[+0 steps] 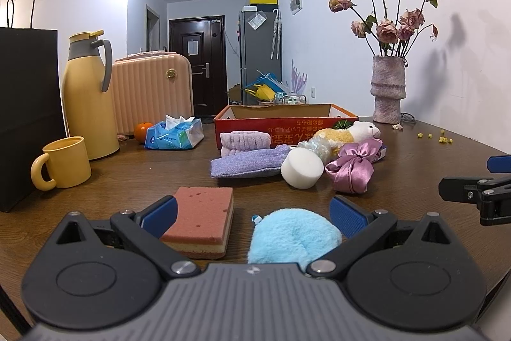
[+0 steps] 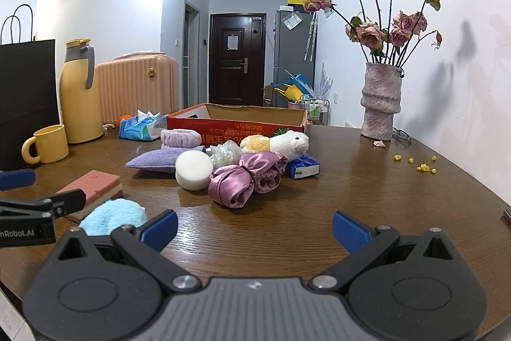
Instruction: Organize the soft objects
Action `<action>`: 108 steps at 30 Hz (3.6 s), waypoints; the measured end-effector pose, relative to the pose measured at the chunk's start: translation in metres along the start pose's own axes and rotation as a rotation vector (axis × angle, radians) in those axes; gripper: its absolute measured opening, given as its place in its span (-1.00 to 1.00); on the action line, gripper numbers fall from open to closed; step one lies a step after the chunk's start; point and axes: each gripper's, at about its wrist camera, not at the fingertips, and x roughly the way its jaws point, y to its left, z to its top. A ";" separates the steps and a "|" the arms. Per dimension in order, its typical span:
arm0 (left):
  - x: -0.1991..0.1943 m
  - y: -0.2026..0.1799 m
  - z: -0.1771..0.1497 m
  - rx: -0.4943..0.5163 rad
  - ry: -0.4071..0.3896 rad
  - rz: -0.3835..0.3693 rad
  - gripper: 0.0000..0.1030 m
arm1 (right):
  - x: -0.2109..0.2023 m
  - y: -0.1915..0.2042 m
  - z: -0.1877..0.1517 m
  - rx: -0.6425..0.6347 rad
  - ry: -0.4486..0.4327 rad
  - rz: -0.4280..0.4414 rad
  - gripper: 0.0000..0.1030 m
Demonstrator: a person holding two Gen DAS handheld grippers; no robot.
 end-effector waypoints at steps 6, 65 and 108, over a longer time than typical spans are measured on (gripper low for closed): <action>0.000 -0.001 0.000 -0.001 -0.001 0.000 1.00 | 0.000 0.001 0.000 -0.001 -0.001 0.000 1.00; 0.010 0.085 -0.025 -0.100 0.079 0.218 1.00 | 0.106 0.118 0.003 -0.183 0.216 0.354 1.00; 0.048 0.058 0.005 -0.041 0.120 0.143 1.00 | 0.123 0.051 0.025 -0.061 0.155 0.248 0.55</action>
